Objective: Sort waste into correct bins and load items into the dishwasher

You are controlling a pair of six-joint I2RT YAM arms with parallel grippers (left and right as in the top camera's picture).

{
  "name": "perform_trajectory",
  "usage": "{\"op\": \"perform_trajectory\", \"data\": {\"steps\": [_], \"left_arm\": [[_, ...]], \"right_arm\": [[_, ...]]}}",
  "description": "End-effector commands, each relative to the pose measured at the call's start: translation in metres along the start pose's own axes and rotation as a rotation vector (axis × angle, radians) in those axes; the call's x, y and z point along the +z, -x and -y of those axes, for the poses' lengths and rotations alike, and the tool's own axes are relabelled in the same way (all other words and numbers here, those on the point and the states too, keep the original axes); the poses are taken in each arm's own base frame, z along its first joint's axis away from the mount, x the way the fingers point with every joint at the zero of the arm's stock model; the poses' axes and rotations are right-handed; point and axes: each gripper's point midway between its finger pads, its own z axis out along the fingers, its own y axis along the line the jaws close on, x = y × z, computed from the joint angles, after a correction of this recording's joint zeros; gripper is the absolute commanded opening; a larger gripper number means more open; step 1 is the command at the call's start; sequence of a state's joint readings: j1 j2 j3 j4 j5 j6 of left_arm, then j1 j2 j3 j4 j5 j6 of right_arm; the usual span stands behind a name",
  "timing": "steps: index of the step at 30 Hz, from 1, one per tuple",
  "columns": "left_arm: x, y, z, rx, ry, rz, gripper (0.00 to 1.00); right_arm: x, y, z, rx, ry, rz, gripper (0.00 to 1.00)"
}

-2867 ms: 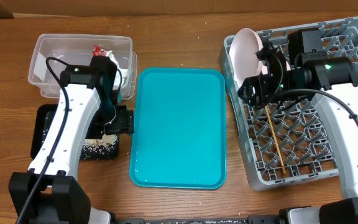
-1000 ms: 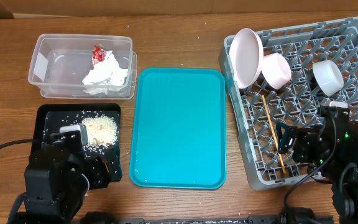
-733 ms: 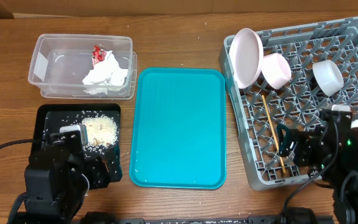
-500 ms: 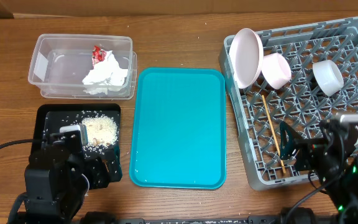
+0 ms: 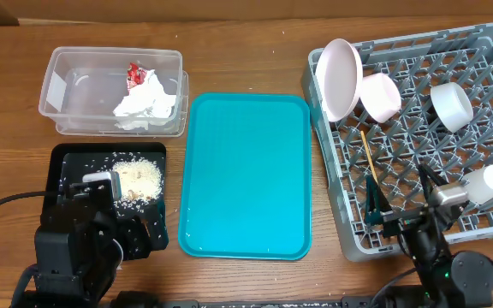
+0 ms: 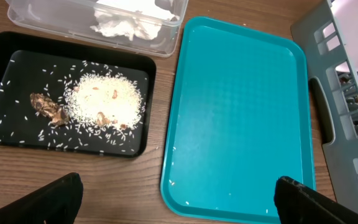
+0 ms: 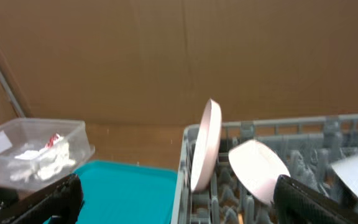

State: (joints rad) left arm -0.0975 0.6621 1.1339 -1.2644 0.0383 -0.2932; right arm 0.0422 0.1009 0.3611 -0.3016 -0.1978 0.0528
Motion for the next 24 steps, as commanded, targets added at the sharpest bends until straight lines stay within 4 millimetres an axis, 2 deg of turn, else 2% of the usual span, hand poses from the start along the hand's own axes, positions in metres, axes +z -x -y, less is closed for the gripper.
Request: {"op": "perform_trajectory", "data": {"steps": [1, 6, 15, 21, 22, 23, 24], "left_arm": [[0.000, 0.000, 0.001, -0.021, -0.006, -0.002, 1.00], [0.000, 0.000, 0.001, -0.021, -0.006, -0.002, 1.00], [0.000, 0.000, 0.001, -0.021, -0.006, -0.002, 1.00], [0.000, 0.000, 0.001, -0.021, -0.006, -0.002, 1.00], [0.000, 0.000, 0.001, -0.021, -0.006, -0.002, 1.00], [0.000, 0.000, 0.001, -0.021, -0.006, -0.002, 1.00], [0.000, 0.000, 0.001, -0.021, -0.006, -0.002, 1.00]], "right_arm": [[0.003, -0.013, 0.003, -0.009, 0.000, 0.044, 1.00], [0.008, -0.028, 0.013, -0.016, -0.037, 0.091, 1.00], [0.013, -0.032, 0.037, -0.021, -0.152, 0.193, 1.00], [0.016, -0.061, 0.045, -0.008, -0.186, 0.105, 1.00], [0.017, -0.071, 0.046, -0.004, -0.191, 0.063, 1.00], [0.017, -0.091, 0.048, 0.005, -0.196, -0.017, 1.00], [0.017, -0.090, 0.047, 0.005, -0.192, -0.013, 1.00]]}}
